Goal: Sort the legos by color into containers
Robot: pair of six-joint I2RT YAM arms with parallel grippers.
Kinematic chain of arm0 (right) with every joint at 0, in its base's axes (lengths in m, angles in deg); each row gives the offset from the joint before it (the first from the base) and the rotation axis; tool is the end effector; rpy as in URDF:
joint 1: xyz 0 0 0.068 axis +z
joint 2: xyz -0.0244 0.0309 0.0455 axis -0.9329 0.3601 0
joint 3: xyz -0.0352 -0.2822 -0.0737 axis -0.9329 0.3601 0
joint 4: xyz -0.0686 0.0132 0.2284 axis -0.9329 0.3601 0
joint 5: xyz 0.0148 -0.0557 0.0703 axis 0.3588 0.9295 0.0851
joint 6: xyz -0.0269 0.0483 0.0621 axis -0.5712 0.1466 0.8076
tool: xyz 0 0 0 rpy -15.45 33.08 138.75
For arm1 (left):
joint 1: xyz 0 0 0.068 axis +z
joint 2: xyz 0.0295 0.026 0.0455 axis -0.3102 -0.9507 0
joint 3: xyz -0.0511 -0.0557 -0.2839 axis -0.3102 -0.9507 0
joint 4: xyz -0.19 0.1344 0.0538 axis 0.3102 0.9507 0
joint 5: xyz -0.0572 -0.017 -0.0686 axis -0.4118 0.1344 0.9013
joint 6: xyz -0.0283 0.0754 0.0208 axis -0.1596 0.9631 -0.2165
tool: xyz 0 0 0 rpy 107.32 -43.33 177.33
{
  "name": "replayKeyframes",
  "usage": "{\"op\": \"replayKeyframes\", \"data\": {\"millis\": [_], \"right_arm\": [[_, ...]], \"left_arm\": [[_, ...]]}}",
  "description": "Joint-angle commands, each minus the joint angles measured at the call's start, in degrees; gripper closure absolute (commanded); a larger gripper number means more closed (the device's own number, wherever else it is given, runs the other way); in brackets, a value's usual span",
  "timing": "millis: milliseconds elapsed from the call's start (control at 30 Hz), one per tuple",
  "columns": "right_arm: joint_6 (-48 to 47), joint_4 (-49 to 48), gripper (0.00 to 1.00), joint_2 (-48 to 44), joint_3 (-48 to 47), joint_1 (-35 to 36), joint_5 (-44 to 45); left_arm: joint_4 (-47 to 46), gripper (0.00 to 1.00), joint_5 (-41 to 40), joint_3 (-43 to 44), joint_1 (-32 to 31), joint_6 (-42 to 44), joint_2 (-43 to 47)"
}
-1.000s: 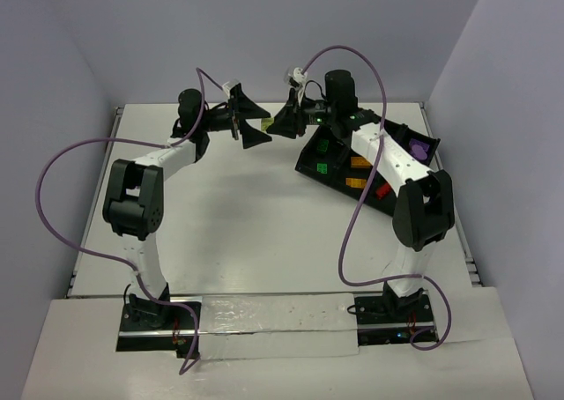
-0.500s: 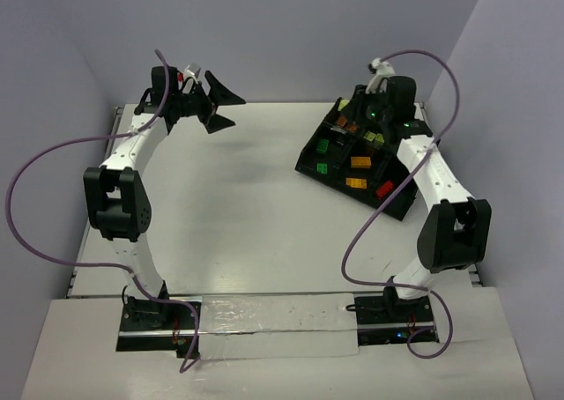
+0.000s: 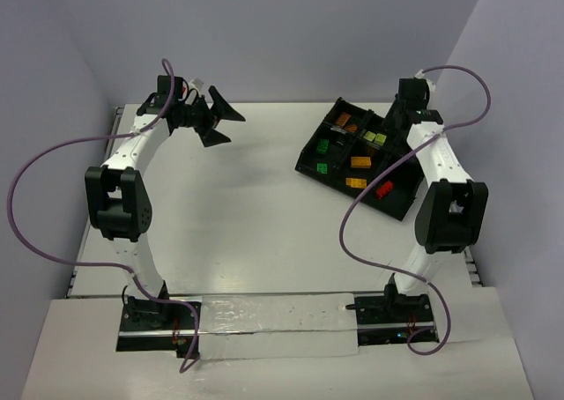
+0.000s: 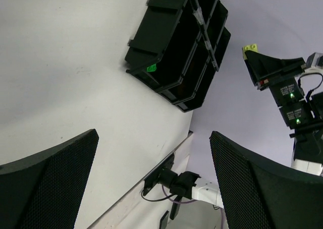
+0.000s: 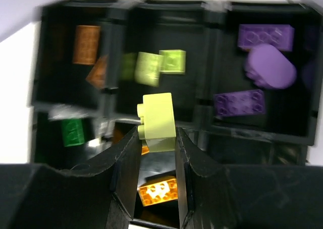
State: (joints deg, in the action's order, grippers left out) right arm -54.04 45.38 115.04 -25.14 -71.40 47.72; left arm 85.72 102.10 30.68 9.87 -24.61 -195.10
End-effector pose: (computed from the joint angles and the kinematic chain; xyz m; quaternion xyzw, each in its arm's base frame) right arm 0.4078 -0.0328 0.3134 0.2341 0.8731 -0.0218 0.4271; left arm 0.4325 -0.1115 0.2978 -0.1574 0.8574 -0.4613 0.1652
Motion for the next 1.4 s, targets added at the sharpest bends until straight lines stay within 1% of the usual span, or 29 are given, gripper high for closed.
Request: {"op": "replayKeyframes", "data": {"millis": [0,100,200,233,300,433,467,600,733,833,900,967,1167,1367], "right_arm": [[2.8,1.8,1.00,3.4,-6.3,0.0,4.2],[3.1,1.8,1.00,5.8,-8.1,0.0,4.7],[2.9,1.9,0.91,8.4,-11.1,0.0,3.5],[2.9,2.1,0.82,9.3,-12.0,0.0,3.1],[2.9,2.3,0.58,10.6,-13.1,0.0,2.7],[2.9,2.4,0.31,12.0,-14.5,0.0,2.5],[2.9,2.4,0.29,12.1,-14.8,0.0,2.4],[2.6,2.4,0.27,11.0,-15.1,0.0,2.2],[2.9,2.3,0.27,8.0,-13.0,0.0,0.5],[3.4,1.6,0.22,2.4,-7.9,0.2,-1.1],[3.8,1.4,0.18,0.2,-6.4,0.2,-1.1],[4.0,1.7,0.14,-3.2,-3.2,0.4,-0.5],[4.2,5.5,0.13,-11.7,3.5,0.5,4.6],[4.2,7.1,0.13,-17.1,8.9,0.5,7.5]], "left_arm": [[0.6,0.01,-0.1,0.2,-0.3,1.3,2.1],[0.6,0.01,-0.3,-0.6,-0.3,1.4,2.5],[0.5,0.01,-0.6,-1.4,-0.4,1.5,2.9],[0.6,0.01,-0.7,-1.5,-0.3,1.7,3.0],[0.7,0.01,-0.7,-1.8,-0.4,1.8,3.1],[1.1,0.01,-1.0,-2.0,-0.6,2.2,3.4],[1.4,0.01,-1.1,-2.0,-0.6,2.3,3.4],[2.0,0.01,-1.8,-1.8,-0.6,2.6,3.6],[2.6,0.01,-2.9,-1.0,-0.6,3.1,3.7],[3.2,0.01,-4.8,-0.1,-0.6,3.8,4.2],[3.0,0.01,-5.9,0.3,-0.6,3.8,4.7],[2.3,0.01,-7.1,0.4,-0.6,3.9,5.5],[-1.2,0.01,-10.2,-0.1,-0.6,3.1,7.6],[-5.5,0.00,-8.4,-3.0,-0.6,0.8,8.2]]}}
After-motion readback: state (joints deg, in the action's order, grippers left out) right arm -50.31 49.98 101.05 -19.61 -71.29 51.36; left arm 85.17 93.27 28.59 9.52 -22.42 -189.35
